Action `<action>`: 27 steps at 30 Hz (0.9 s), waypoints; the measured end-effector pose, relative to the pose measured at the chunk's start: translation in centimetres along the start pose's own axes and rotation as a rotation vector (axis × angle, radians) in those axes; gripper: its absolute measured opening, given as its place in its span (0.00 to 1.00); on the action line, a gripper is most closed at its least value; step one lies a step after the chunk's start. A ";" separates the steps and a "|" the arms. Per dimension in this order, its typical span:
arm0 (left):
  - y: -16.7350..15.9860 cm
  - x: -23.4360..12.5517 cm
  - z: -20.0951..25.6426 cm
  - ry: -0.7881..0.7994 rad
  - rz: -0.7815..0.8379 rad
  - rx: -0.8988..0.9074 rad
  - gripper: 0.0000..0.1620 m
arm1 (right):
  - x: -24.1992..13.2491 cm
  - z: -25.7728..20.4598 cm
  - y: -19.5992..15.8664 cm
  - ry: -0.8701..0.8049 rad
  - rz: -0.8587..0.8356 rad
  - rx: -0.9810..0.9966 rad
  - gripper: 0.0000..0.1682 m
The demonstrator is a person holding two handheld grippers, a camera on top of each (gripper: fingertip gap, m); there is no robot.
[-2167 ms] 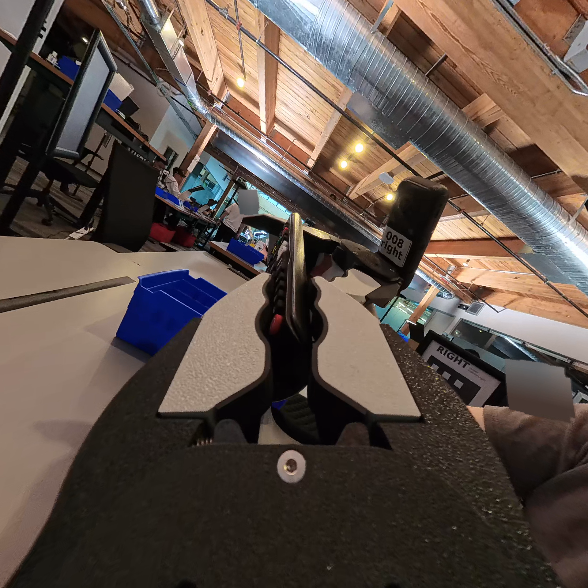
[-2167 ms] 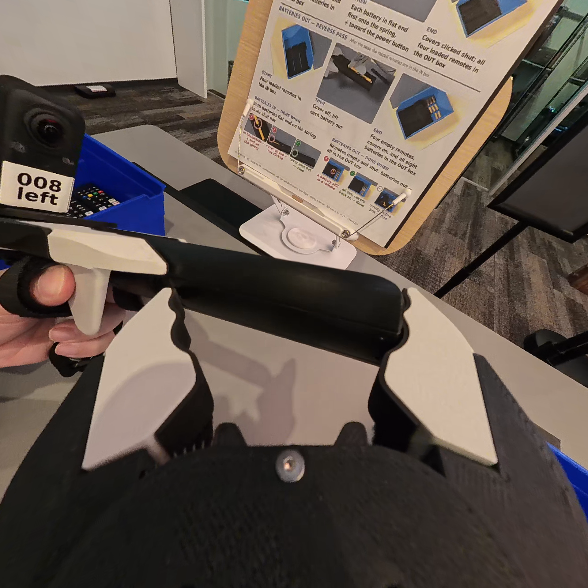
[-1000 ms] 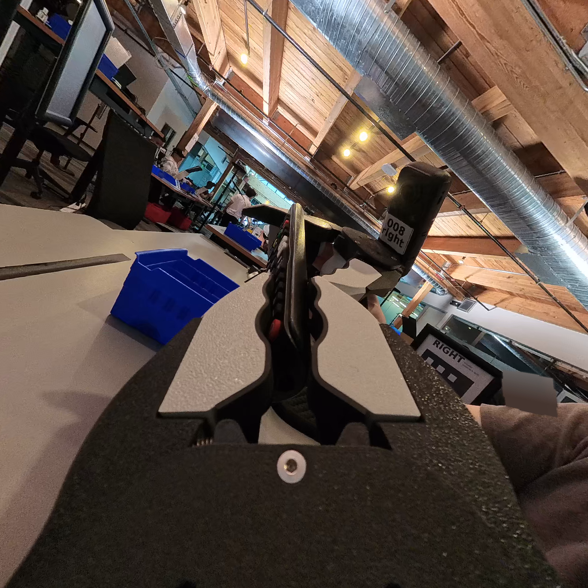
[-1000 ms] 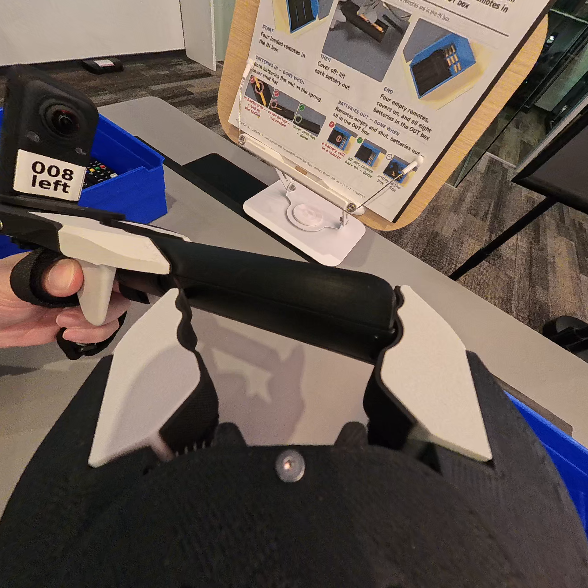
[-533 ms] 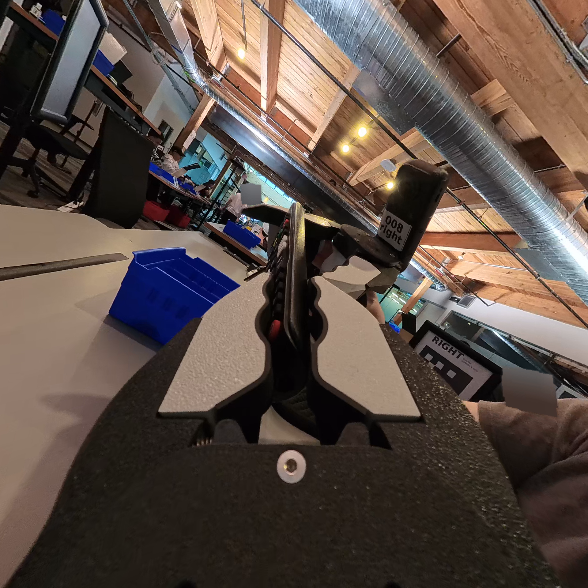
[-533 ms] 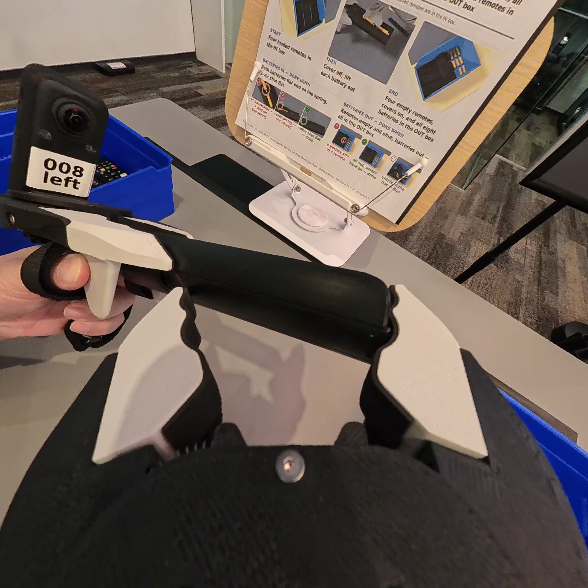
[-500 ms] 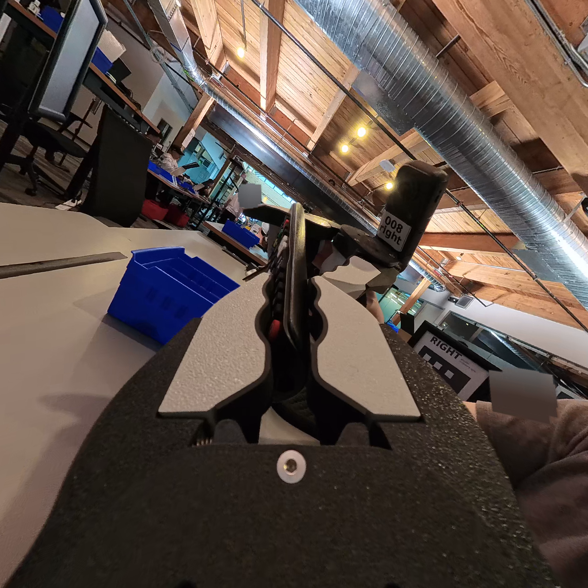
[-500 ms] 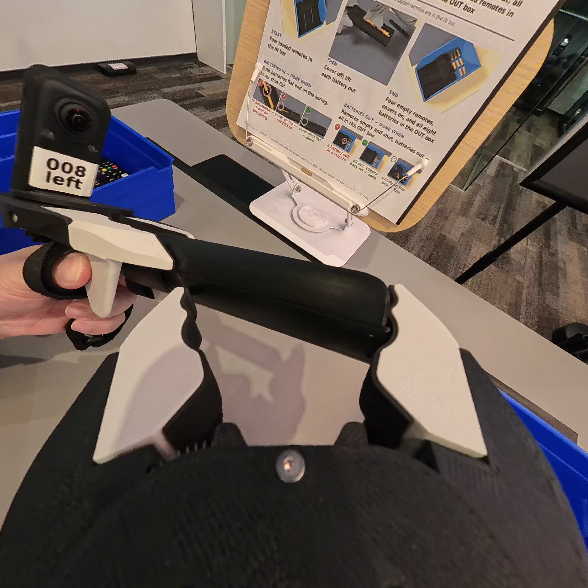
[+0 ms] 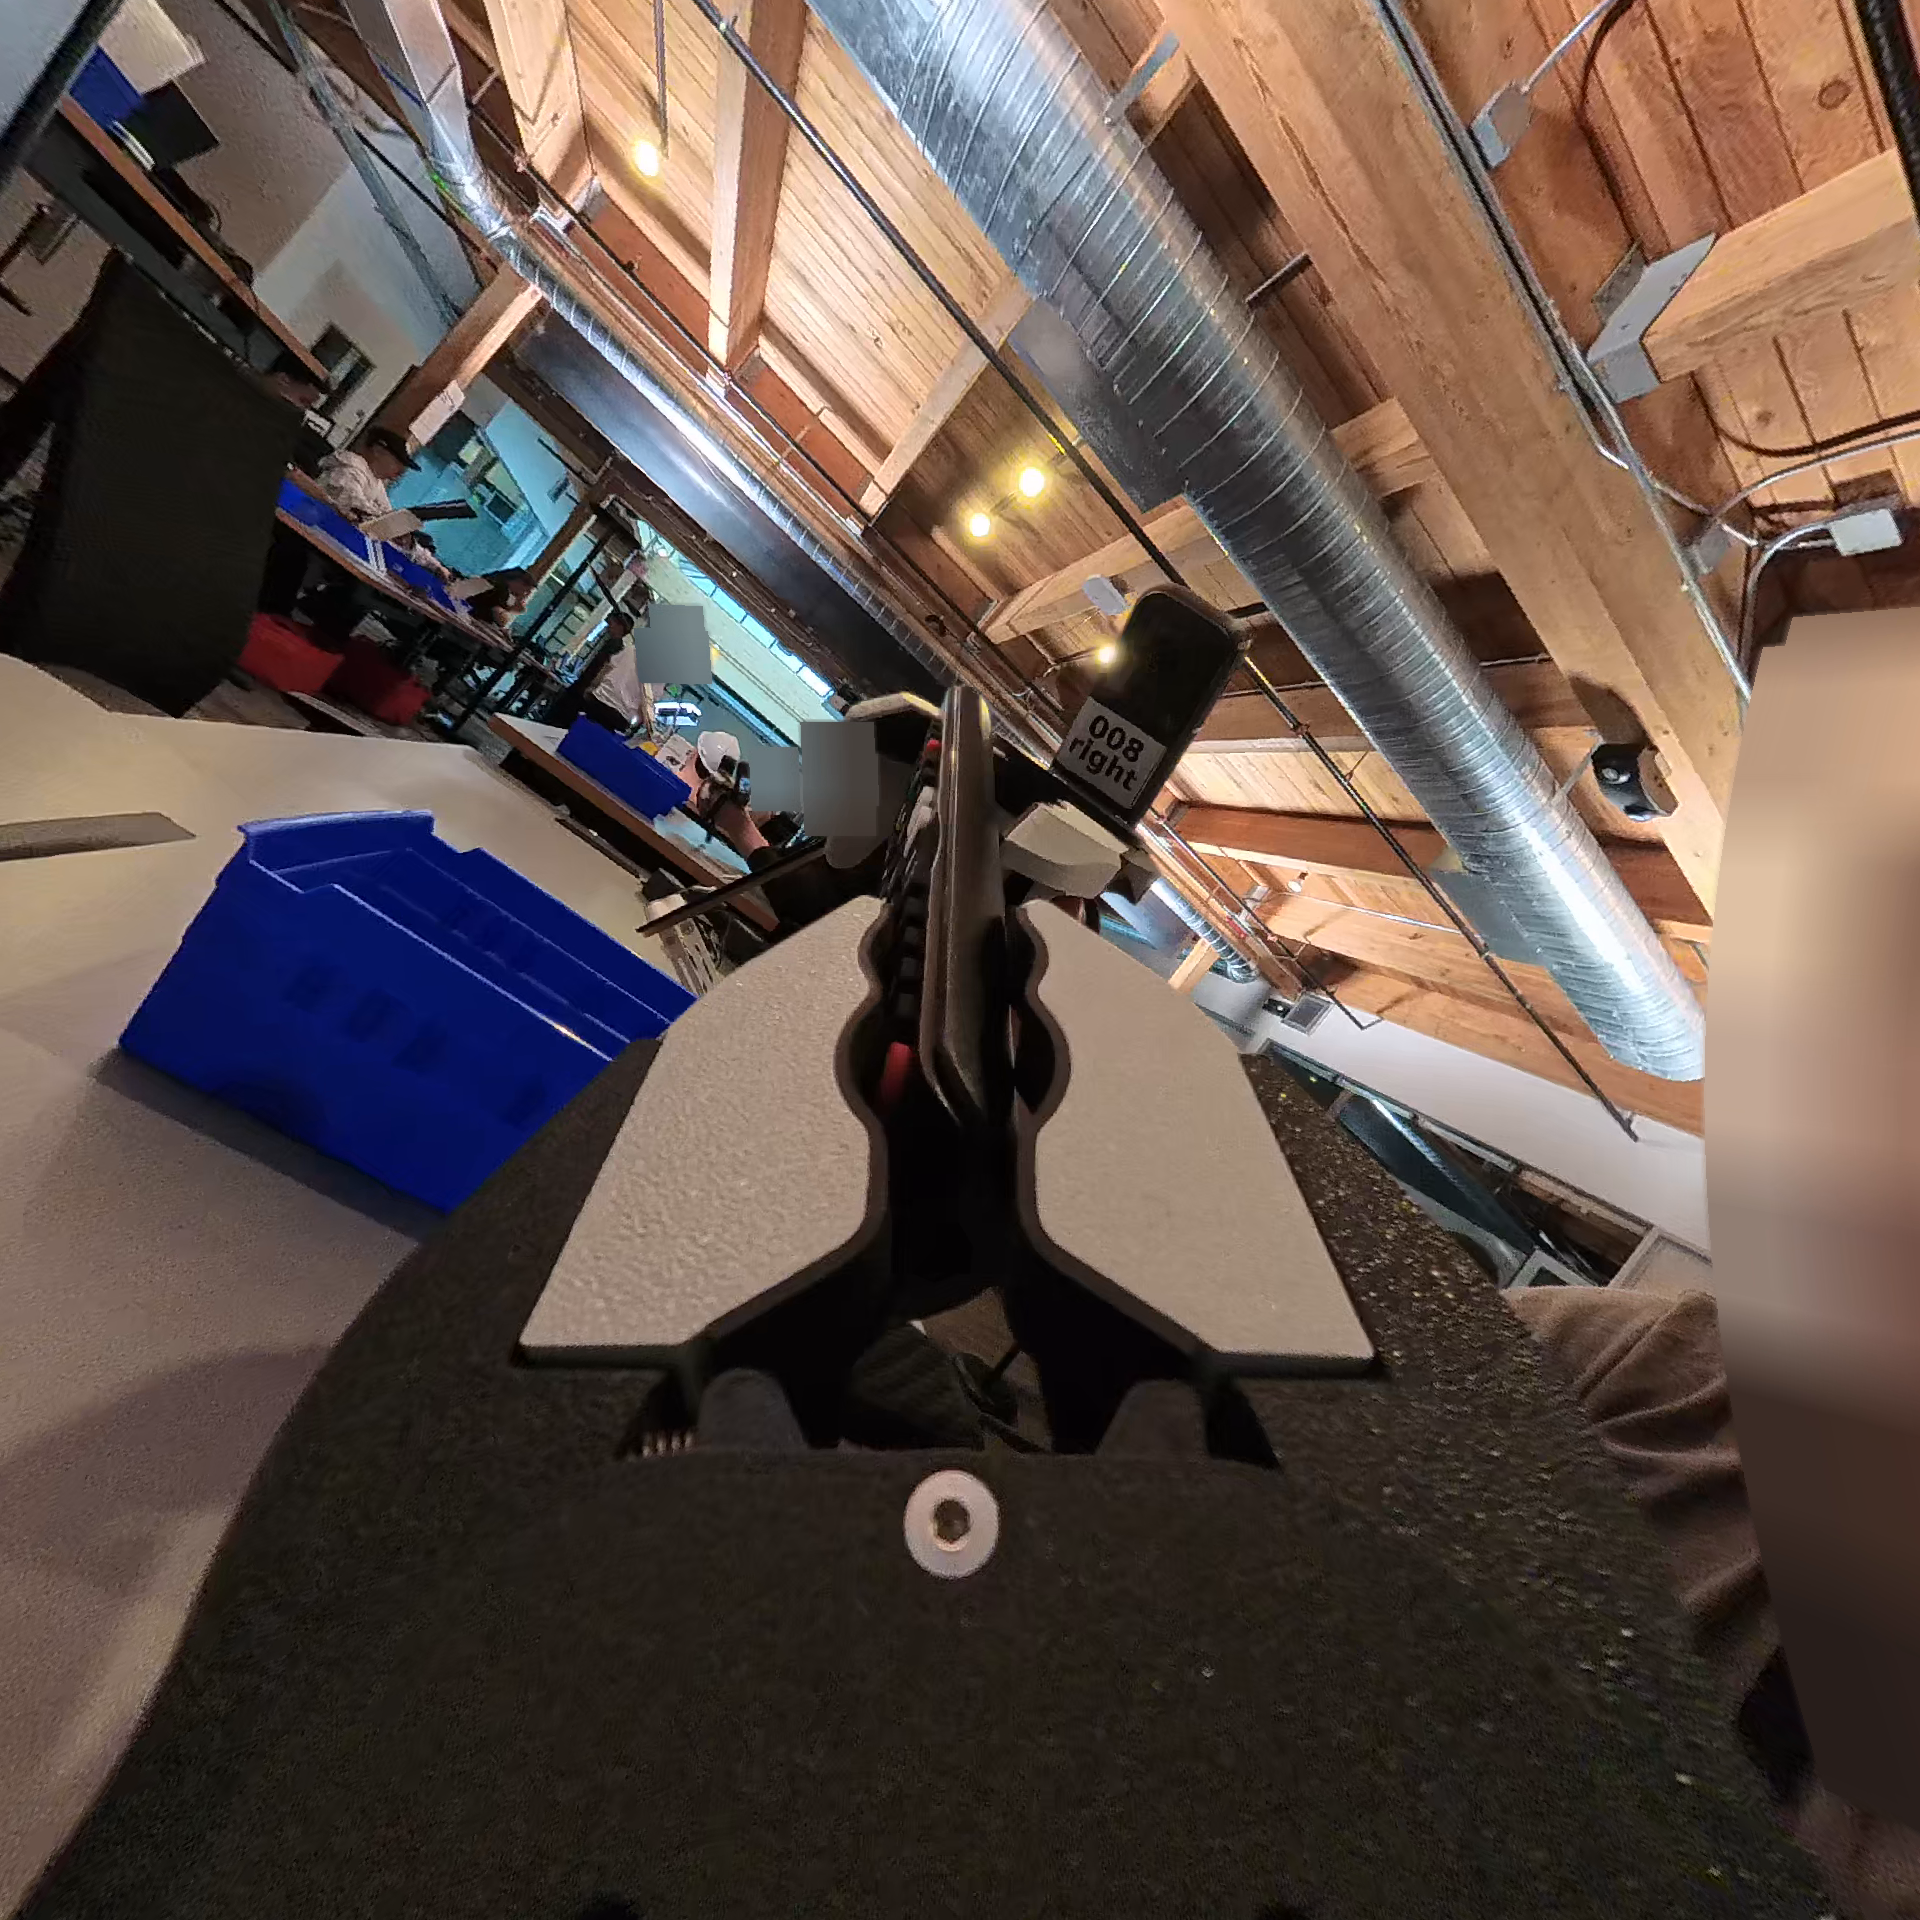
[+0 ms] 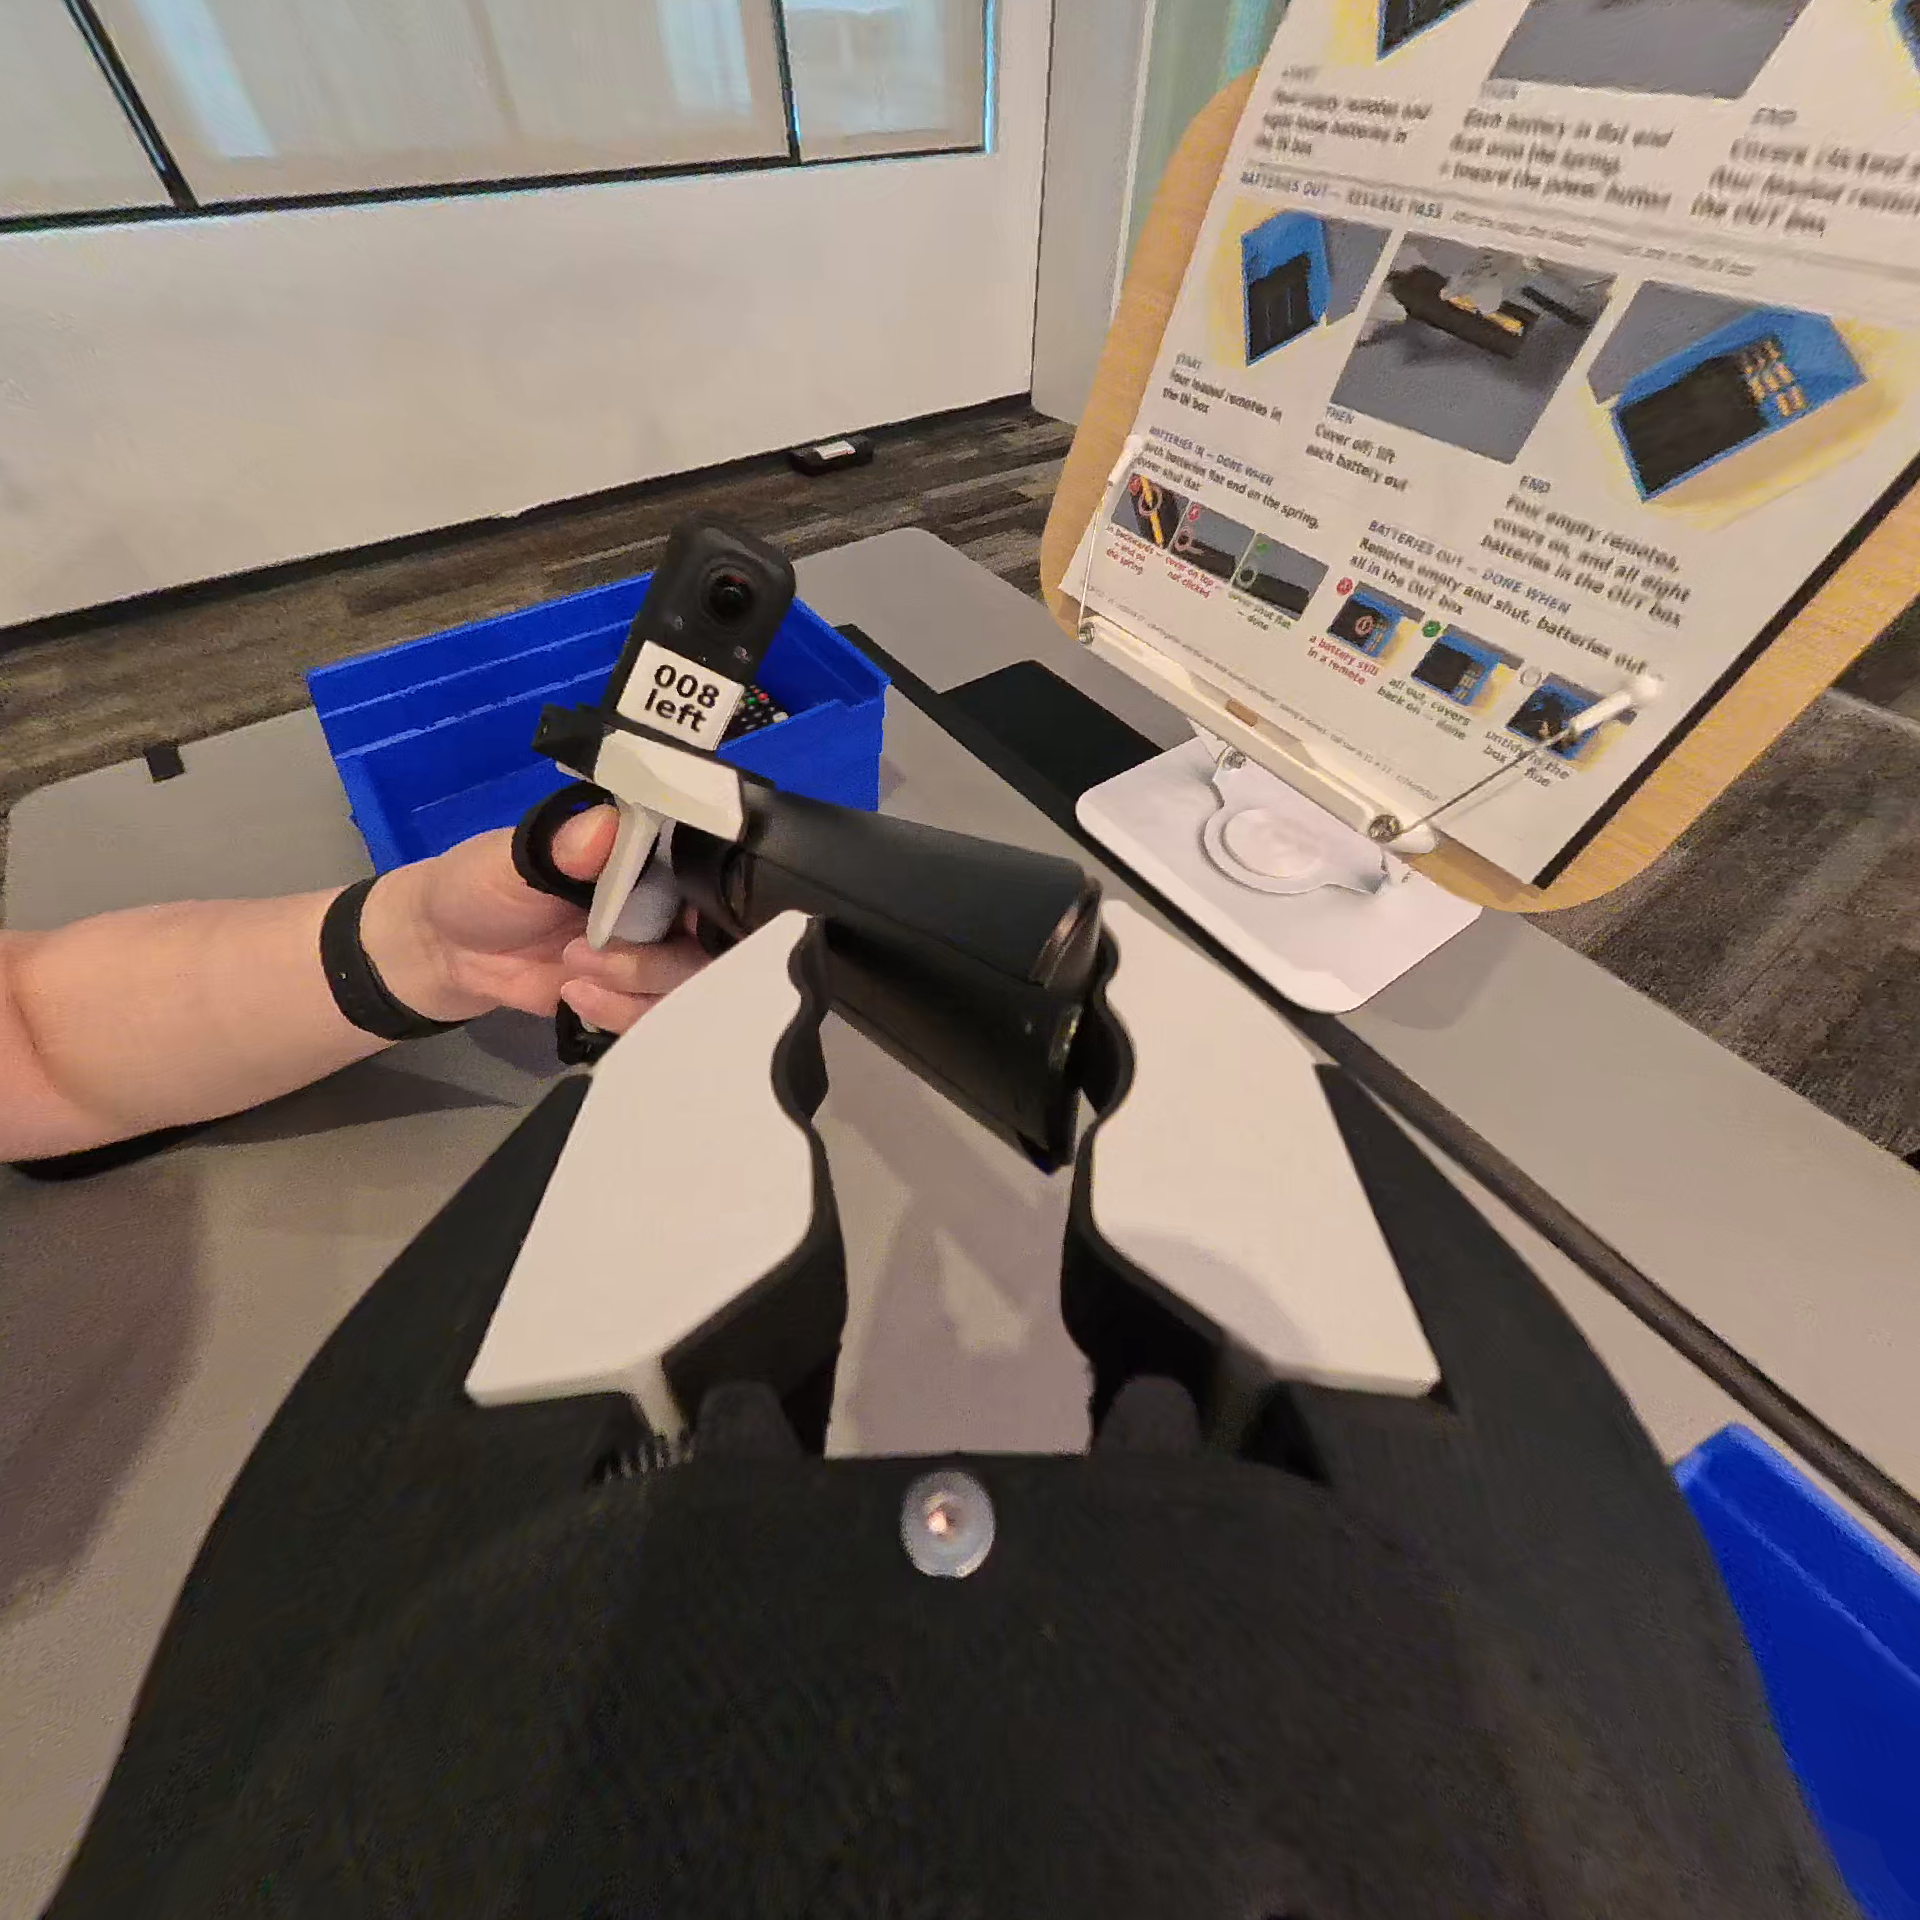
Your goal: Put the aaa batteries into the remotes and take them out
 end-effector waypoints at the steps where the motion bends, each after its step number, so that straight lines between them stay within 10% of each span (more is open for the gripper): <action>1: 0.0 0.0 0.1 -0.007 -0.002 -0.012 0.12 | -0.1 -0.1 0.1 0.005 0.000 -0.021 0.29; 21: 0.2 -0.2 0.1 0.023 -0.017 -0.082 0.12 | -4.5 1.3 1.0 0.082 -0.034 -0.011 0.18; 27: 0.0 0.0 0.2 0.036 -0.015 -0.078 0.12 | -3.0 0.9 0.2 0.028 -0.065 0.031 0.32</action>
Point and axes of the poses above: each gripper's, where its closed fingertips meet, x out along the fingers, y out of its top, z = x × y across the jaws, the point moved 10 cm from there along -x, back along the fingers, and after that the axes turned 10 degrees about -x, right-handed, at the moved point
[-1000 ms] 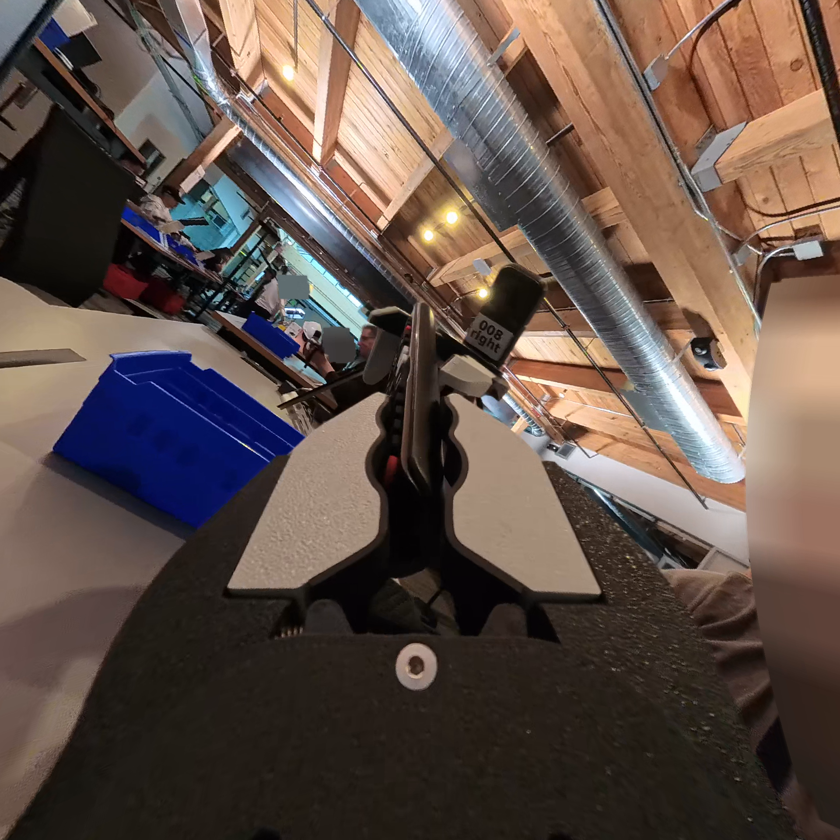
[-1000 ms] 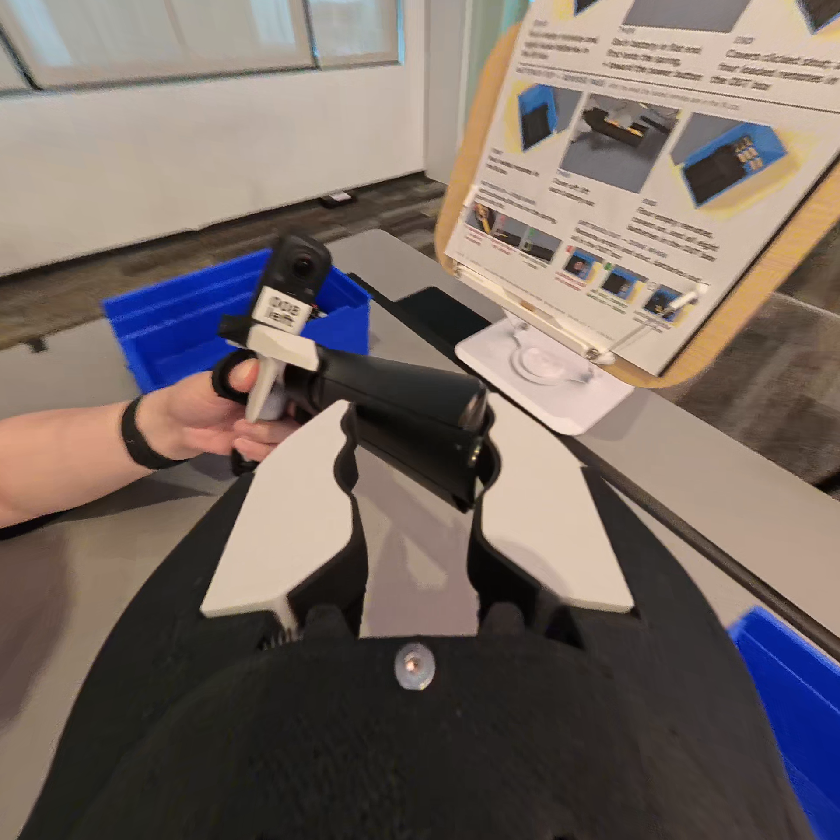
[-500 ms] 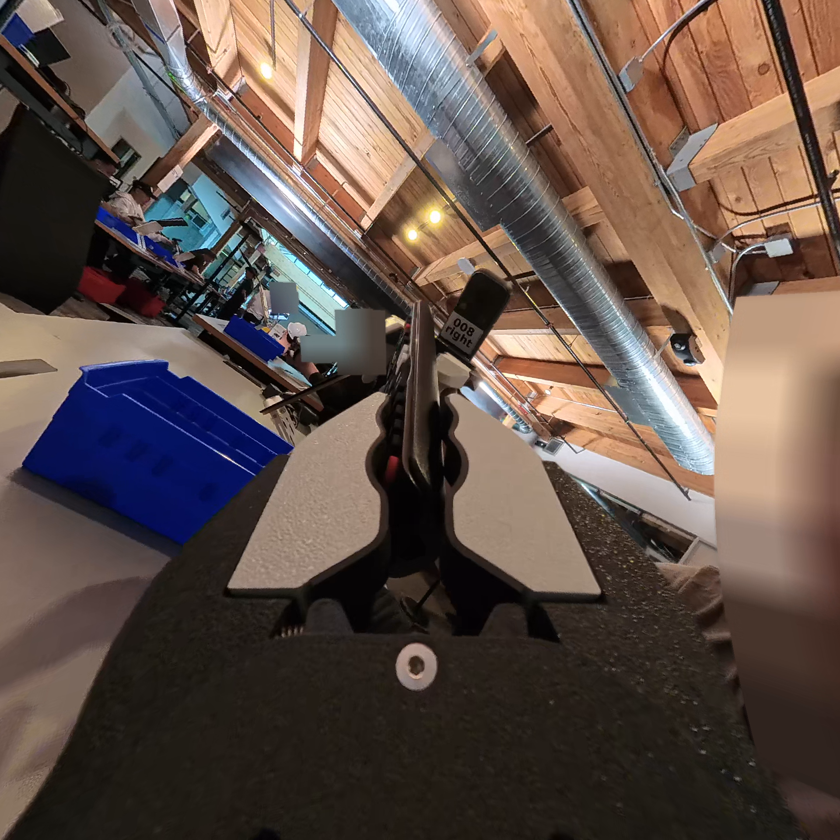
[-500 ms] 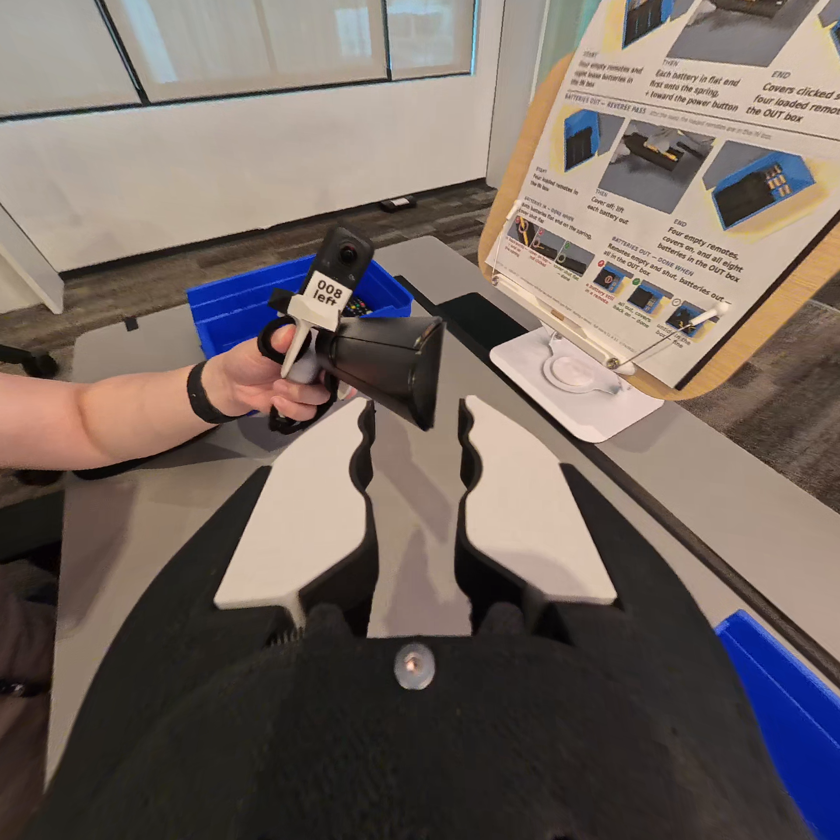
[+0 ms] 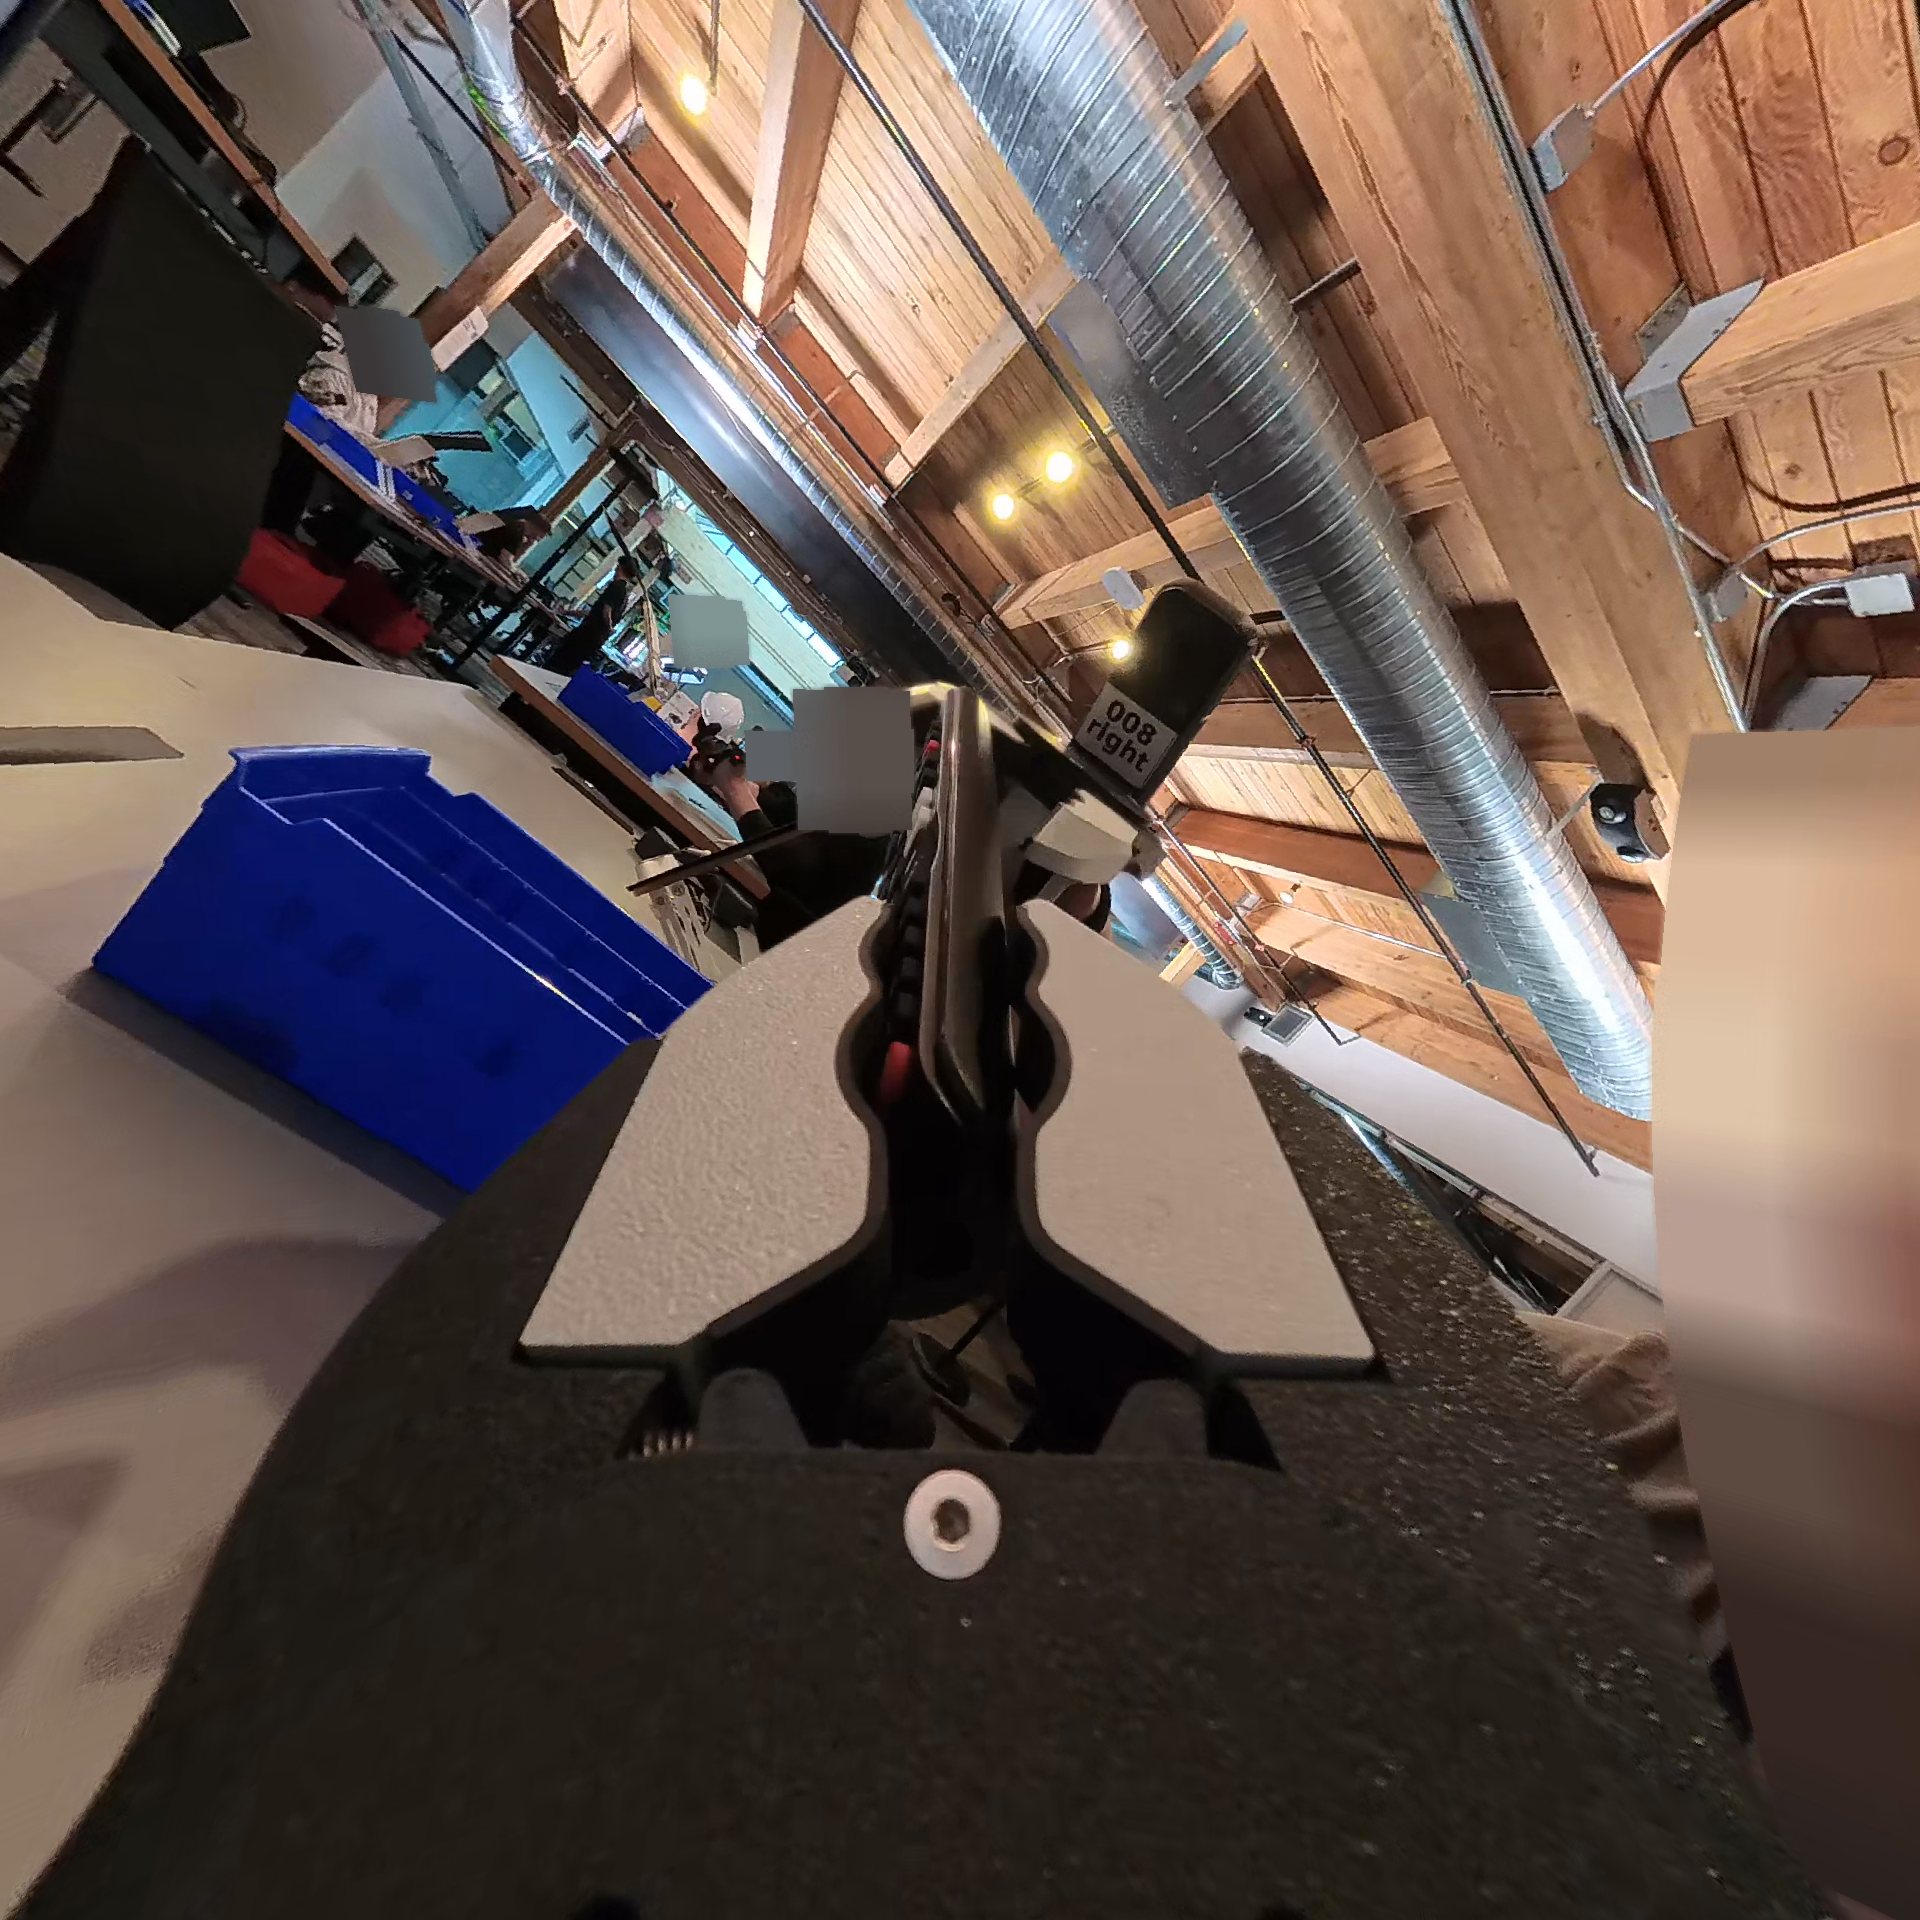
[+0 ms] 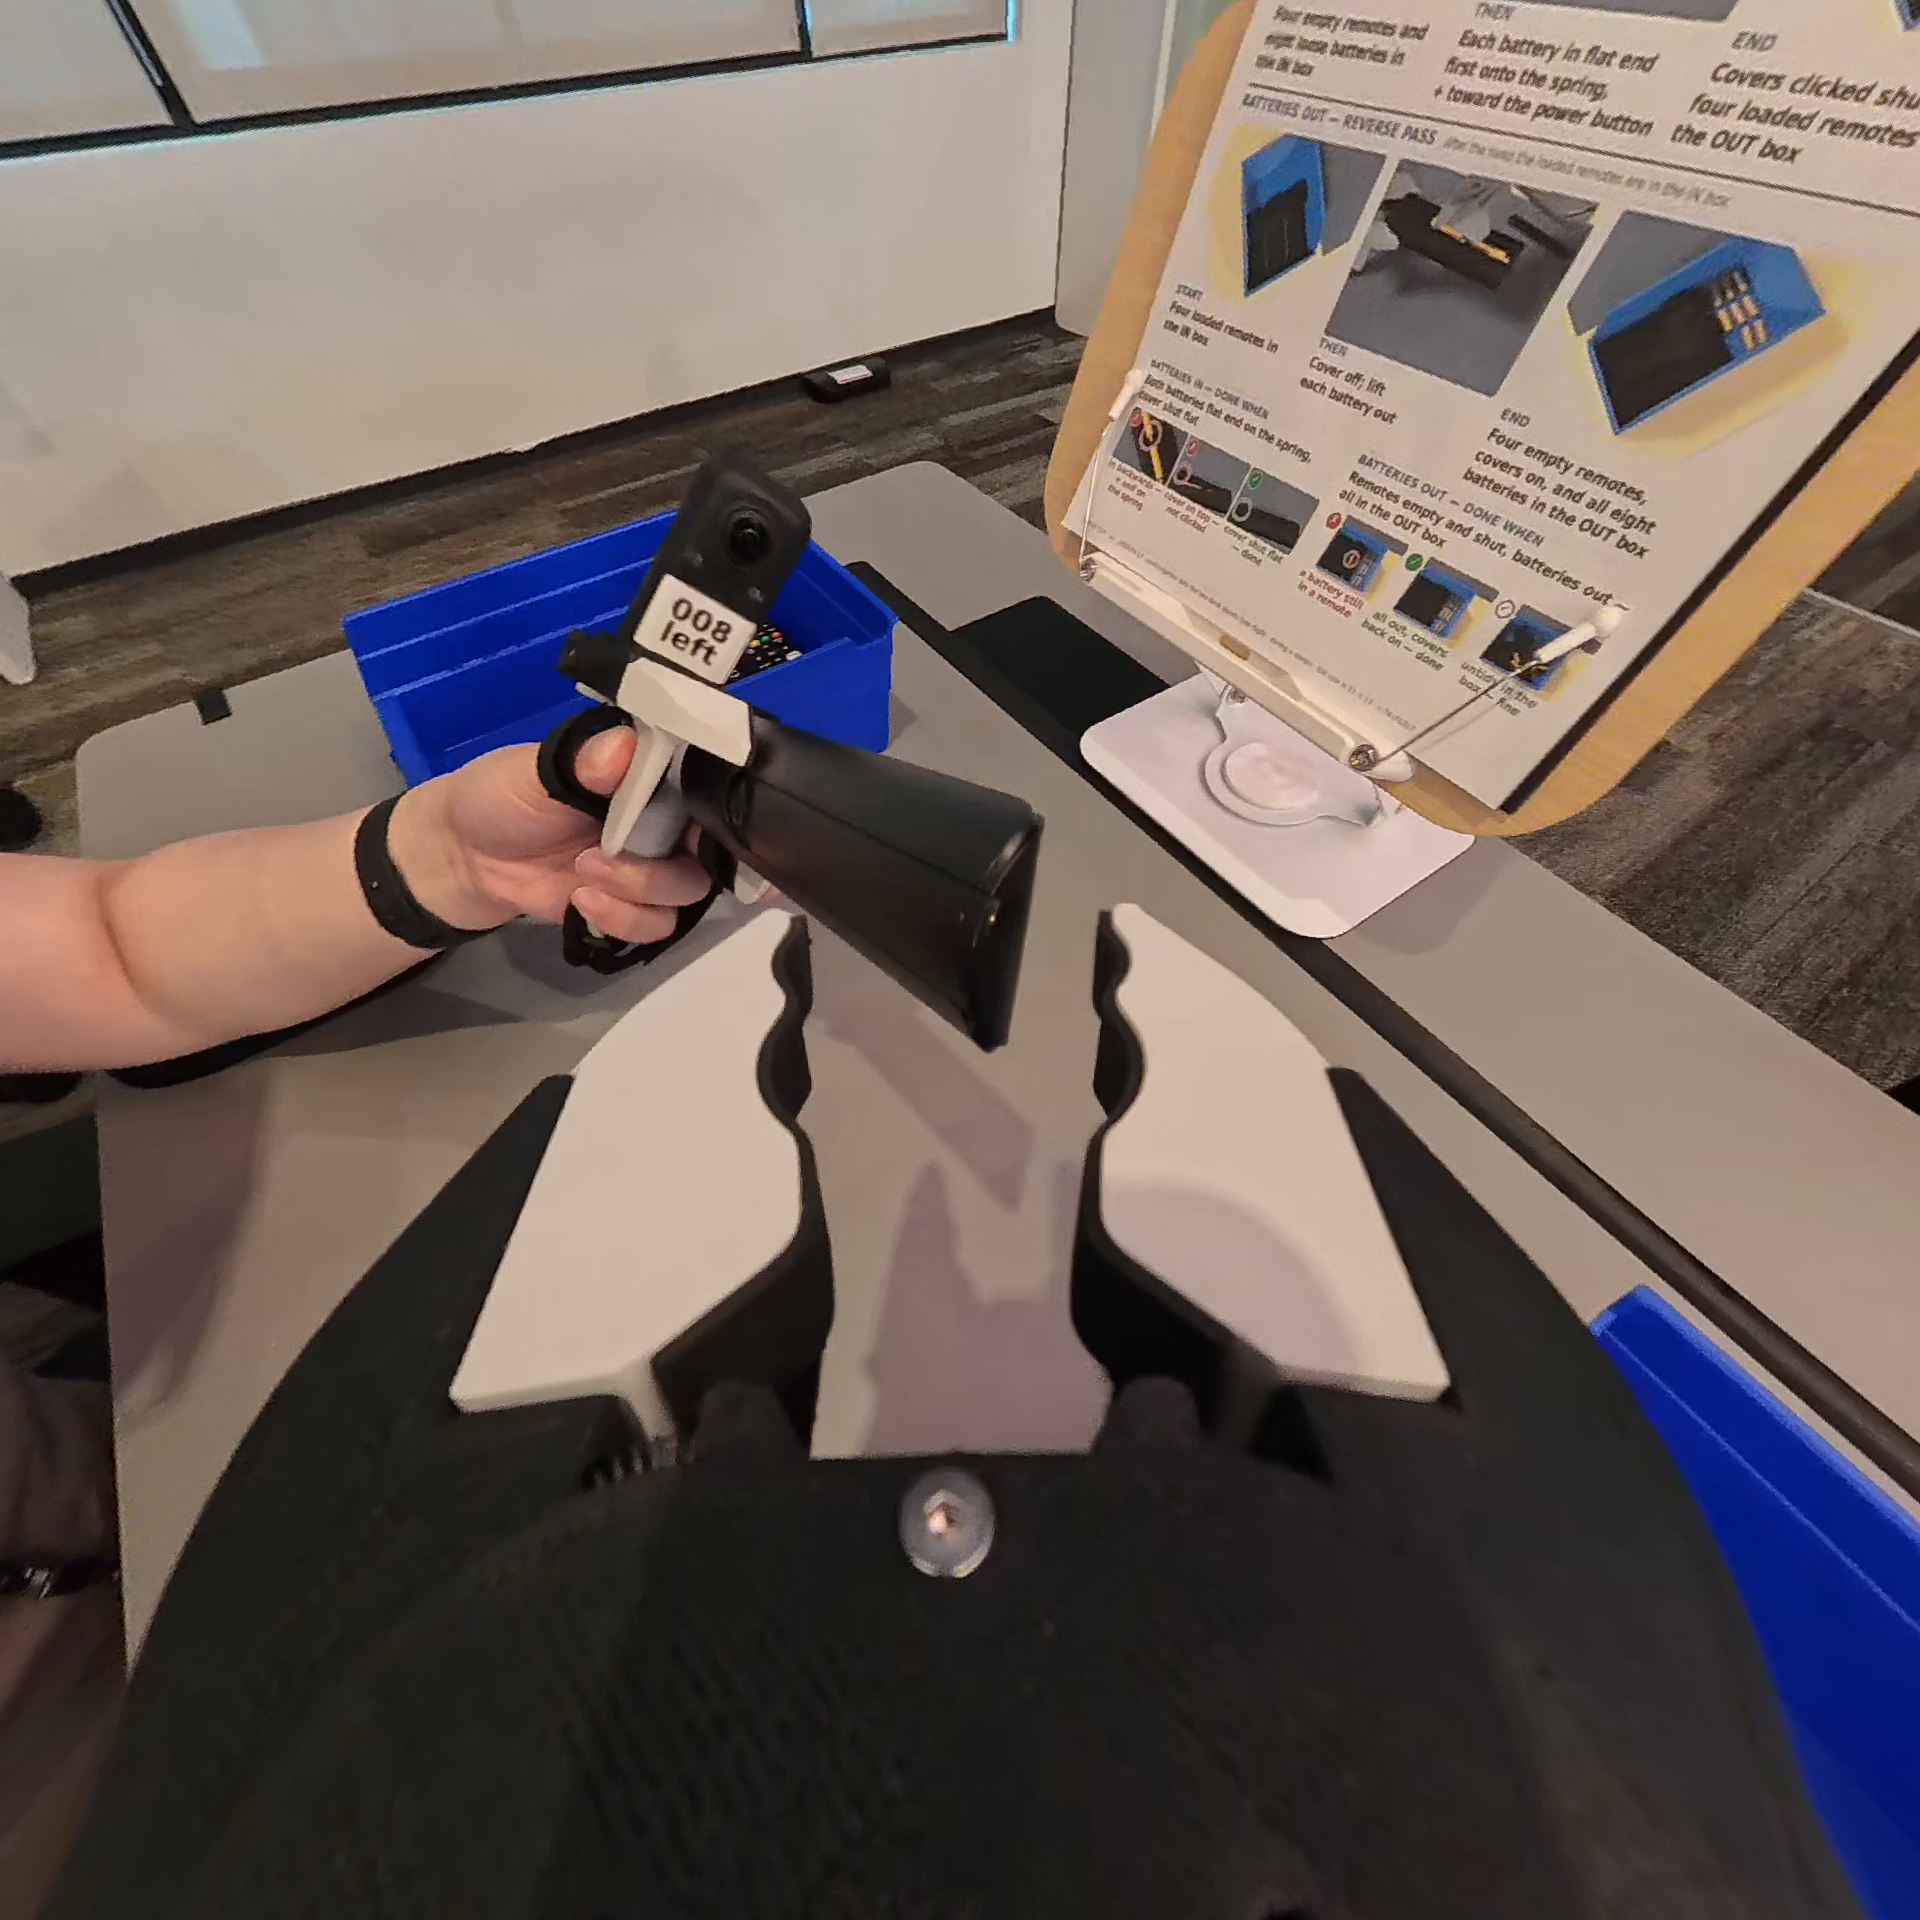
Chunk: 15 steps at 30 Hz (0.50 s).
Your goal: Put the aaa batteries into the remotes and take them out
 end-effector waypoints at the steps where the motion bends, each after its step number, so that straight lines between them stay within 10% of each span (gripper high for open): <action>1: 0.0 0.0 0.0 0.006 0.002 0.001 0.12 | 0.3 -0.1 0.0 -0.008 -0.002 0.004 0.34; 15: -0.2 0.2 -0.1 0.002 -0.010 -0.036 0.12 | 2.0 -0.5 0.2 -0.096 -0.060 0.002 0.37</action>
Point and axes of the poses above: each gripper's, where its closed fingertips meet, x out along the fingers, y out of its top, z = x × y across the jaws, the point moved 10 cm from there along -x, back along the fingers, and after that the axes turned 10 degrees about -x, right-handed, at the moved point
